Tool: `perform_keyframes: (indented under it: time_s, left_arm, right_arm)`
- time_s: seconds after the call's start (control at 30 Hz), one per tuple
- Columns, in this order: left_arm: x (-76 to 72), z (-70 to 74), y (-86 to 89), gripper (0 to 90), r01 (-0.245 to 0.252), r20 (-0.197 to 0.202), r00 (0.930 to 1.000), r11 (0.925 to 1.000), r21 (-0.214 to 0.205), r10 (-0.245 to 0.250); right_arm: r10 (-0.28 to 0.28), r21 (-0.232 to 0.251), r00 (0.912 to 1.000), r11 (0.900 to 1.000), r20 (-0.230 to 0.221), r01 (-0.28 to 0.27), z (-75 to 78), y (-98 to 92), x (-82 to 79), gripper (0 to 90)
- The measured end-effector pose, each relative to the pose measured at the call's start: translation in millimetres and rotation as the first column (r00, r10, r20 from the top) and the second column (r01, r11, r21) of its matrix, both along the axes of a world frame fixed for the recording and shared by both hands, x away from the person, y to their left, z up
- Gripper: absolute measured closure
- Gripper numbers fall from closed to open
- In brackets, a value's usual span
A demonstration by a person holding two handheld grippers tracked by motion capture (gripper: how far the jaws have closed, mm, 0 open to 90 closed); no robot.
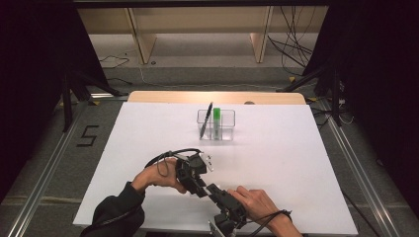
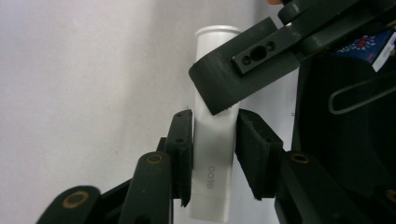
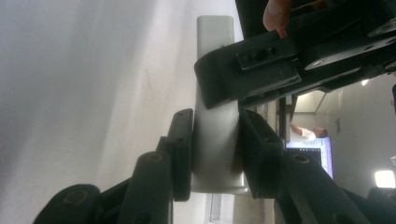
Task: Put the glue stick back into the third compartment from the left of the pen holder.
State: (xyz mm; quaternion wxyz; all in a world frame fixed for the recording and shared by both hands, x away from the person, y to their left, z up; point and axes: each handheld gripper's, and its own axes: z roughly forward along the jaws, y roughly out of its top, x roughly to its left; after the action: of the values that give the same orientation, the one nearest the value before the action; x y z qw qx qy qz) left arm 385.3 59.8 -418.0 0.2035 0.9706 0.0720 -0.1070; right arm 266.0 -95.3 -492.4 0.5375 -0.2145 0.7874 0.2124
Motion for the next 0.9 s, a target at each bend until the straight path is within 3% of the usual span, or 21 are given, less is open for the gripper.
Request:
perform_keyframes:
  time_s: [0.17,0.43,0.53,0.73,0.9]
  left_arm:
    - [1.6,0.1,2.3,69.6,0.013,-0.028,0.9995,0.9999,-0.003,-0.013]
    - [2.0,0.2,2.8,69.9,0.002,-0.038,0.9993,1.0,0.001,-0.002]
    - [3.6,-0.8,4.4,70.0,-0.035,-0.04,0.9986,0.9994,-0.002,0.034]
    - [8.4,0.3,10.7,70.0,-0.09,-0.03,0.9956,0.9954,-0.032,0.089]
    - [15.0,2.7,16.7,70.0,-0.172,-0.019,0.9851,0.9822,-0.075,0.171]
  right_arm:
    - [0.01,-0.006,0.9999,0.9999,0.001,-0.01,0.8,-0.1,-1.0,67.7]
    - [0.007,0.006,1.0,1.0,-0.003,-0.007,2.3,-0.4,-1.6,64.1]
    - [-0.013,0.027,0.9997,0.9995,-0.023,0.013,5.6,-2.9,0.7,53.6]
    - [-0.039,0.073,0.9985,0.9965,-0.039,0.041,10.6,-9.6,2.0,46.3]
    - [-0.086,0.12,0.9918,0.988,-0.094,0.097,13.8,-17.6,6.0,43.2]
